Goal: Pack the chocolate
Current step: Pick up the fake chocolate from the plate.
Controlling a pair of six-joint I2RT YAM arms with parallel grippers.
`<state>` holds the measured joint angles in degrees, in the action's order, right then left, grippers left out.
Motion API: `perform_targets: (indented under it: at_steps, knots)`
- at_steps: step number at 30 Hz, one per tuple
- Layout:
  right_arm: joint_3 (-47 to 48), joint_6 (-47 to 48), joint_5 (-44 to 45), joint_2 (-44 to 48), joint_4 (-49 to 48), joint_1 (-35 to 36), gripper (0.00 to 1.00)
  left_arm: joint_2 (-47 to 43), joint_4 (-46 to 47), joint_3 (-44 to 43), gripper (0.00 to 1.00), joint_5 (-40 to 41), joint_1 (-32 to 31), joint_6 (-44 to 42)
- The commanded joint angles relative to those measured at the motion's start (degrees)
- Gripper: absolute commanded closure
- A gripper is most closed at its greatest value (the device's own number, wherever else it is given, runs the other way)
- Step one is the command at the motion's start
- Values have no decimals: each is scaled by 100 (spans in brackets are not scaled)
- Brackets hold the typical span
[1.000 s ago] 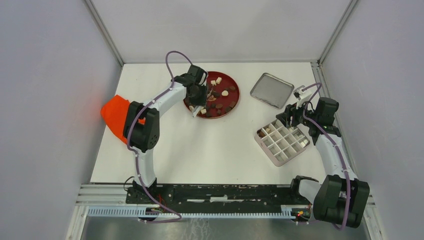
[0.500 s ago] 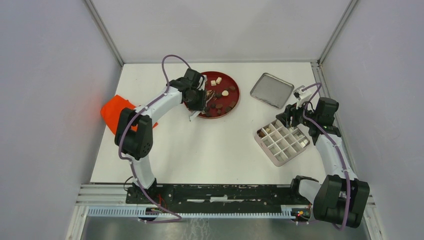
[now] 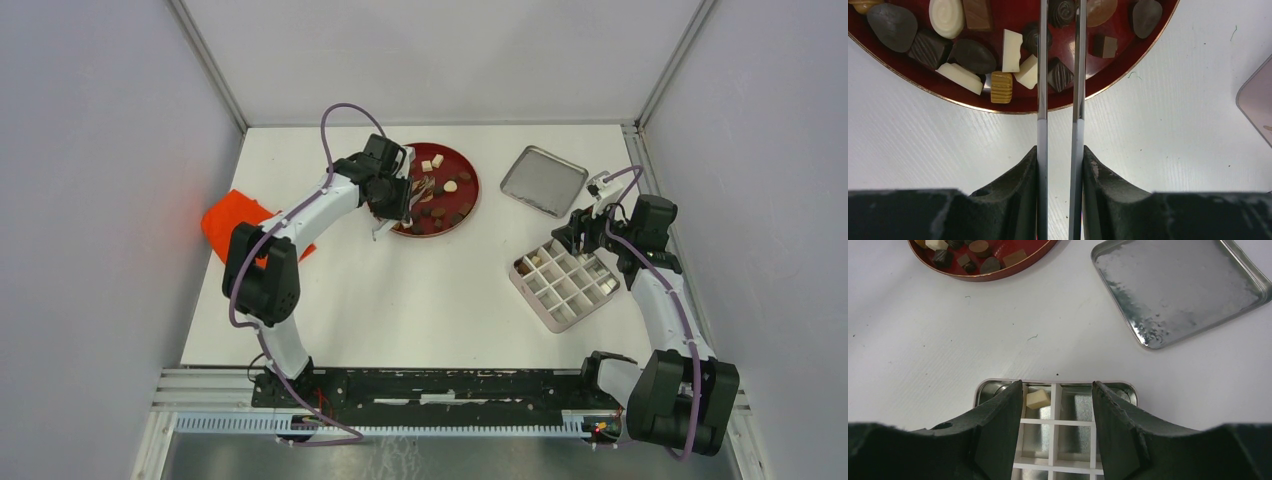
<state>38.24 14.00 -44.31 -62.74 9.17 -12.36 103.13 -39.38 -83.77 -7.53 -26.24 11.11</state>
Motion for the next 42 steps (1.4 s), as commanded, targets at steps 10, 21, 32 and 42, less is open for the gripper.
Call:
perform_targets:
  at_steps: [10, 21, 32, 42]
  knots:
    - [219, 85, -25, 50, -73, 30, 41, 348, -135, -716, 62, 209, -224, -440]
    - [219, 92, -25, 42, -70, 54, 41, 574, -327, -998, 60, 481, -288, -524]
    - [219, 103, -14, 42, -67, 63, 41, 732, -338, -1078, 59, 374, -302, -574]
    - [224, 111, -7, 29, -56, 60, 41, 789, -327, -1093, 58, 335, -348, -532]
